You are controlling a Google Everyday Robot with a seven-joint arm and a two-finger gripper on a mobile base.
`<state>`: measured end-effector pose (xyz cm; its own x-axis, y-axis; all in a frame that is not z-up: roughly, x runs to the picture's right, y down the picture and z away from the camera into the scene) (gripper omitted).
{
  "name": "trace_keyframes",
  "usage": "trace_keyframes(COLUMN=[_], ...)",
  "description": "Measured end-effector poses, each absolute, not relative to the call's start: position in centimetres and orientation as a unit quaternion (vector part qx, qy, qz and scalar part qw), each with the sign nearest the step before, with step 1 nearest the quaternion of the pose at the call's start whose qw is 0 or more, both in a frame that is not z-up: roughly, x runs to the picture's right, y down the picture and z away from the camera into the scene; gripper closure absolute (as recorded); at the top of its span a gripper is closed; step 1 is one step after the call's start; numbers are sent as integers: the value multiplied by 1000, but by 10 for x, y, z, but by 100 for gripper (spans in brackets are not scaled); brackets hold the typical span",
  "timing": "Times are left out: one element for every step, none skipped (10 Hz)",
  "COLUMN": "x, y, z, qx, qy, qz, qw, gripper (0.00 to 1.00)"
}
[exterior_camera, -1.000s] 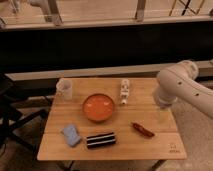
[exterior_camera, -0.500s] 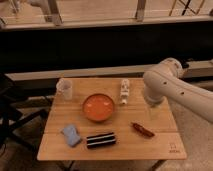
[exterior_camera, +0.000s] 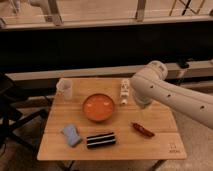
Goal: Drag the ceramic bowl in a circle
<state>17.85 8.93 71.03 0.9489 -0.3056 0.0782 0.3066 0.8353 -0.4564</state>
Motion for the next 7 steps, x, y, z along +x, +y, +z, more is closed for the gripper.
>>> trace_keyframes(x=[179, 179, 176, 164, 156, 149, 148], y=[90, 90, 93, 93, 94, 94, 93], z=[712, 713, 717, 722, 725, 727, 729], qx=[-236, -236, -234, -230, -229, -226, -222], qy=[-3, -3, -5, -9, -12, -14, -16], qz=[-169, -172, -182, -196, -204, -213, -223], qw=[957, 956, 955, 953, 952, 951, 949], gripper=[20, 20, 20, 20, 20, 20, 20])
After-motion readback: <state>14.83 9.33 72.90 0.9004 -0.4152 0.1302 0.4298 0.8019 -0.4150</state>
